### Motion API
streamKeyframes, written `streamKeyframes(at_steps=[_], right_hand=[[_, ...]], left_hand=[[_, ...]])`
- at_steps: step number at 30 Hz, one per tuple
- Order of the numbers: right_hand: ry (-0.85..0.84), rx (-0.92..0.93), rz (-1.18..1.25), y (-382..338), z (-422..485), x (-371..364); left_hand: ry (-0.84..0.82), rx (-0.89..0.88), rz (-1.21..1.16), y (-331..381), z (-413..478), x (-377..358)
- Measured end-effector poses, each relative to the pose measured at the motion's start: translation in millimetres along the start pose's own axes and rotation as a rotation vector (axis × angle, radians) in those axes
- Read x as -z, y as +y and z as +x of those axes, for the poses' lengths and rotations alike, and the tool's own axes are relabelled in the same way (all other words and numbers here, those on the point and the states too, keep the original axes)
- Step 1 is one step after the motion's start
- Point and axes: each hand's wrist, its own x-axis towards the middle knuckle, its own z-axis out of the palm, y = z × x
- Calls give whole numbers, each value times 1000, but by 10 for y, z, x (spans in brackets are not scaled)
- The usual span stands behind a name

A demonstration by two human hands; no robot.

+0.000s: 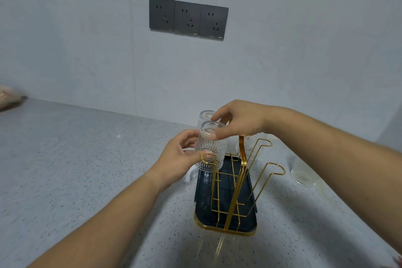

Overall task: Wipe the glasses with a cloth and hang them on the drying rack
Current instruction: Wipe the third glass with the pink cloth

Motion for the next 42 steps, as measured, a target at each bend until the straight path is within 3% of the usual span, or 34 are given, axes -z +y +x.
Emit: streamKeyframes(at_steps=[16, 20, 27, 31, 37, 42], right_hand=[[0, -16, -177, -87, -32, -8], [57, 7, -1, -46, -78, -39], [317, 79, 214, 133, -432, 58], [470, 63, 388, 438, -823, 112], [621, -175, 565, 1273, -1589, 6], [641, -372, 720, 1999, -2158, -220]], left_hand=[[-4, 12, 31, 4, -69, 19], [13, 19, 55, 47, -114, 26], [40, 72, 145, 187, -196, 91], [147, 71, 133, 372, -292, 134], [319, -130, 26, 1083, -473, -208], [149, -256, -124, 1691, -725, -968]])
